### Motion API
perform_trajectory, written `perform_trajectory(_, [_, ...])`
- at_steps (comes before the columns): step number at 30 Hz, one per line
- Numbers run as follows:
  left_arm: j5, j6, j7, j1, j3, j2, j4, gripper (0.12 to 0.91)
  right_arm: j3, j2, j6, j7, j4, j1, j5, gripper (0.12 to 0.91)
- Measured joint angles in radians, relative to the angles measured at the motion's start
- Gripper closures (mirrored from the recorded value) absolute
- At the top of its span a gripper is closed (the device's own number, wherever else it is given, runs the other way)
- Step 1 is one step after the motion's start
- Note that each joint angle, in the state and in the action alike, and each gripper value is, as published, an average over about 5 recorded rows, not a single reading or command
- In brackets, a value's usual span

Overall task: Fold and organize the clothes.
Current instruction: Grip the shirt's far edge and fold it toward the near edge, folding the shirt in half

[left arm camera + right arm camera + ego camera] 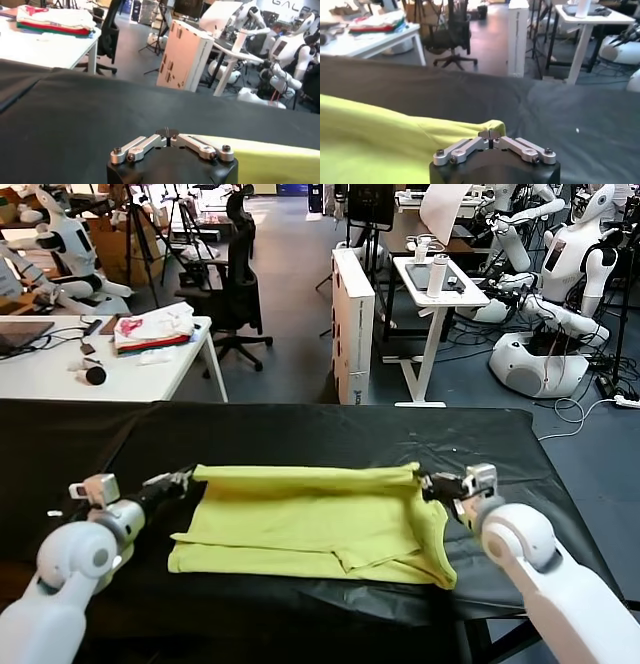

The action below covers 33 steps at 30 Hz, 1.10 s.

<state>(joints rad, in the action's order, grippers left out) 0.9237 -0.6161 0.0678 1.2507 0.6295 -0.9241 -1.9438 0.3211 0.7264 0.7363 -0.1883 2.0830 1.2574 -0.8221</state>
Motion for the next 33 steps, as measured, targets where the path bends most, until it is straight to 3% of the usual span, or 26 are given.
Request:
perform_trajectory(15, [-0.063, -0.017, -0.004, 0.189, 0.054, -0.012, -0.08, 0.884, 0.047, 0.002, 0.0, 0.008, 0.042, 0.036, -0.018, 0.887])
perform_trajectory(26, [-0.083, -0.039, -0.005, 0.219, 0.056, -0.025, -0.076, 0.884, 0.117, 0.061, 0.0, 0.009, 0.038, 0.015, -0.027, 0.883])
perform_trajectory(31, [-0.09, -0.091, 0.002, 0.233, 0.069, -0.025, -0.093, 0.88, 0.11, 0.124, -0.002, 0.007, -0.016, -0.025, 0.012, 0.746])
perform_trajectory(33, [-0.095, -0.107, 0.011, 0.243, 0.08, -0.027, -0.106, 0.858, 0.103, 0.149, -0.009, 0.009, -0.043, -0.041, 0.025, 0.613])
